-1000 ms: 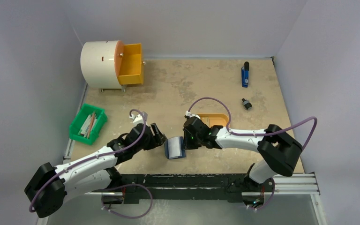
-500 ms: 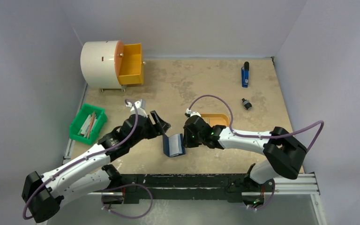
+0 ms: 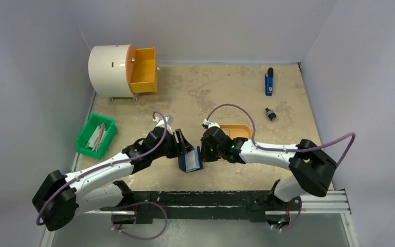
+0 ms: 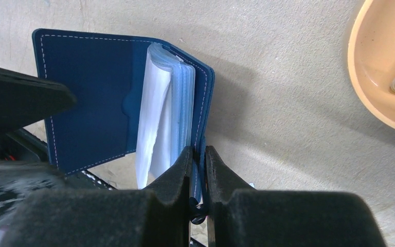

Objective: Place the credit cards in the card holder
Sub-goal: Open the card holder at the center of the board.

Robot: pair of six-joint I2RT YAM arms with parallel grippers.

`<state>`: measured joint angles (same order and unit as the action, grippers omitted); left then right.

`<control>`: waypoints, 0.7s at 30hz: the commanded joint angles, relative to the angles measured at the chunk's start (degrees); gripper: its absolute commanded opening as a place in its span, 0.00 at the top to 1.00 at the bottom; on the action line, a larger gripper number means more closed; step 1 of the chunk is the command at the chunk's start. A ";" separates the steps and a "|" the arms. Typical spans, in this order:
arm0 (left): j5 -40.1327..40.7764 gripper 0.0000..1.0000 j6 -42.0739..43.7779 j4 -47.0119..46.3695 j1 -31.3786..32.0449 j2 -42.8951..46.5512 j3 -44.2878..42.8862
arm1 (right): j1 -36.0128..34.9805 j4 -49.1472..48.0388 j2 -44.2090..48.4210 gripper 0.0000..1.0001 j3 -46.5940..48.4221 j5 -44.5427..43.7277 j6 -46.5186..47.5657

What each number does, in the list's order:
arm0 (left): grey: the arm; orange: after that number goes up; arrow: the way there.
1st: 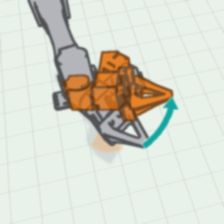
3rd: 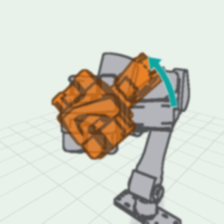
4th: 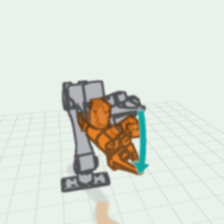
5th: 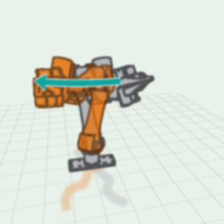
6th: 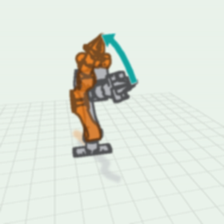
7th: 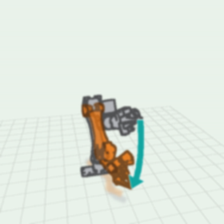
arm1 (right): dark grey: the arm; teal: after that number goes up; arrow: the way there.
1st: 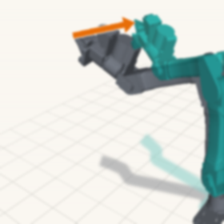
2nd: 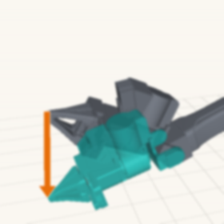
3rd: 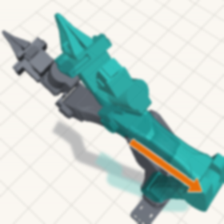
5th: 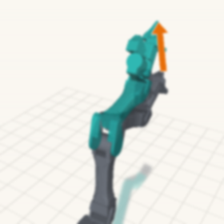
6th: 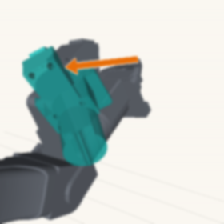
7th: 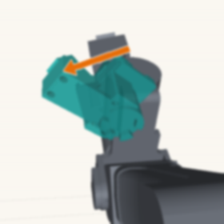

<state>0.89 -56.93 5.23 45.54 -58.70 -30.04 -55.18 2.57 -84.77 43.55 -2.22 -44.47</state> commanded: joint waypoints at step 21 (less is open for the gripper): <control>2.25 0.46 4.05 -3.07 2.00 -10.20 2.58 | -1.22 -2.30 2.13 1.00 2.58 -0.16 2.19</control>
<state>0.95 -54.28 3.90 47.07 -68.51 -28.21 -55.99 1.78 -84.66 43.75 -2.00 -43.42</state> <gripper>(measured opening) 0.559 0.111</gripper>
